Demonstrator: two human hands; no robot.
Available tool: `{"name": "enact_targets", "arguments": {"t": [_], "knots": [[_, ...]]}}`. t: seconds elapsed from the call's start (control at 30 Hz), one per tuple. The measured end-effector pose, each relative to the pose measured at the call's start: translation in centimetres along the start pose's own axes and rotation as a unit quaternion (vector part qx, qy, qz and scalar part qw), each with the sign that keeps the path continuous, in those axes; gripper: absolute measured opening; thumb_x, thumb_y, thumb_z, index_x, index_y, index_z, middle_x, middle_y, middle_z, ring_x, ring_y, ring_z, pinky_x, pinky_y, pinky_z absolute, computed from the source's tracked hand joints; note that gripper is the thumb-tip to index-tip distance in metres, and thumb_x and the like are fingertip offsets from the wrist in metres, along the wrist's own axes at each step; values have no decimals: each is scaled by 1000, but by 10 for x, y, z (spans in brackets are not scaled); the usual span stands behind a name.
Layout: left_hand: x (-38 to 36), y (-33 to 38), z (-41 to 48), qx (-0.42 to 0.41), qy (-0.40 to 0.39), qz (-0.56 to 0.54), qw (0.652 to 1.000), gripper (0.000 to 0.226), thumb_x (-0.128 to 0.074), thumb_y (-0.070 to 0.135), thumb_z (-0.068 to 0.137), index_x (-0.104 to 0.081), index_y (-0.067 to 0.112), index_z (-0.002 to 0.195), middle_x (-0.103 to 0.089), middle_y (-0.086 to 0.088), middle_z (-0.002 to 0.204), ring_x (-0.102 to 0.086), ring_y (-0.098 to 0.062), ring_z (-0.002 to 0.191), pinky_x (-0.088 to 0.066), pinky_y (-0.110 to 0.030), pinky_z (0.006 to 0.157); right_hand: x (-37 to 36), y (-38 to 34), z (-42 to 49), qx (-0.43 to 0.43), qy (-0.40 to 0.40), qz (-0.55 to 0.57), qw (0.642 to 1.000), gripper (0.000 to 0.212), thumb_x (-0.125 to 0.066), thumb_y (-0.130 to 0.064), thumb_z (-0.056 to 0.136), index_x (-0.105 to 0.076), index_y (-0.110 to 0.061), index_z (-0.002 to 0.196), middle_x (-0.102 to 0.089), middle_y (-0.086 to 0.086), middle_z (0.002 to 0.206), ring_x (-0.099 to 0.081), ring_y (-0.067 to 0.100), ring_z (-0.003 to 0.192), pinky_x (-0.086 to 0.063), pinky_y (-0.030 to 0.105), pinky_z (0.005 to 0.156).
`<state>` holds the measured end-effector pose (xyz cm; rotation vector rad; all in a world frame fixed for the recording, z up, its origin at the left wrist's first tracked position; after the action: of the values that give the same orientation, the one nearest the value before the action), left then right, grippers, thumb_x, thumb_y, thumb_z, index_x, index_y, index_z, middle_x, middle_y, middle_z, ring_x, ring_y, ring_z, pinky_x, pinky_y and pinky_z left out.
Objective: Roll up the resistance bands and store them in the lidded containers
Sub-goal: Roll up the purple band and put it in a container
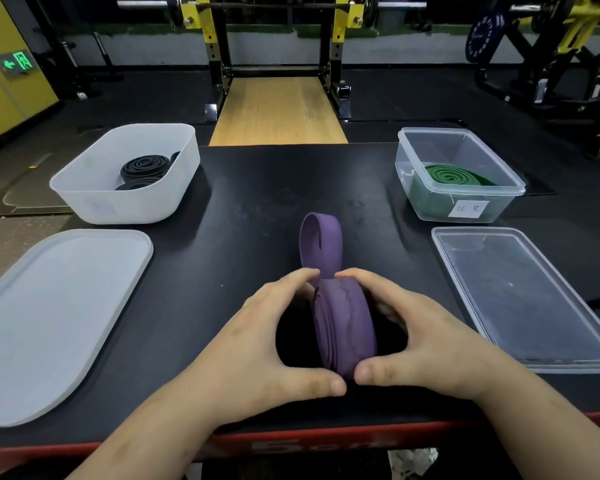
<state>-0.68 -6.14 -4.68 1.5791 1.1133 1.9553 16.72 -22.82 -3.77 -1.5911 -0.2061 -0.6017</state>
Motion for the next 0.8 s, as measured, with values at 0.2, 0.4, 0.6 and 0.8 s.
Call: {"name": "enact_targets", "arguments": {"t": [0.2,0.4,0.6,0.8], "knots": [[0,1,0,-11,7,40,999,103,-86,65,53,-32,61,140,-44,36,139,-39,3,139,-40,-30,112,-2,3,1,4,3,-9,1000,100,-93,-46,68,-38,-49,152,-51,-24,149,-47,0,140,-39,34,118],[-2,-3,7,13,33,19,999,89,-74,71,62,-37,60,142,-50,36,131,-43,3,134,-41,-33,111,0,6,3,-7,4,-25,1000,102,-90,-53,70,-29,-61,152,-43,-26,153,-41,-1,144,-37,36,120],[1,-2,6,20,19,-8,1000,105,-79,70,62,-19,68,147,-40,36,146,-35,2,143,-35,-36,118,2,-1,19,-18,27,-13,999,80,-86,-46,73,-45,-54,141,-61,-13,139,-60,8,129,-46,43,111],[2,3,11,9,33,10,999,105,-88,53,63,-27,60,148,-52,24,142,-47,-8,138,-41,-39,113,5,4,21,-13,17,-5,1000,93,-86,-57,68,-37,-57,147,-55,-17,146,-56,7,132,-46,42,111]]}}
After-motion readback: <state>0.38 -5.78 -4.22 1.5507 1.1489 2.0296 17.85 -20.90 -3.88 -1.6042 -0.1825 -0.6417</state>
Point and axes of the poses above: each hand's wrist, its own z-axis towards the middle knuckle, its own x-axis out of the back of the hand, y = z × x, the point moved 1 cm from there along z, towards the middle knuckle
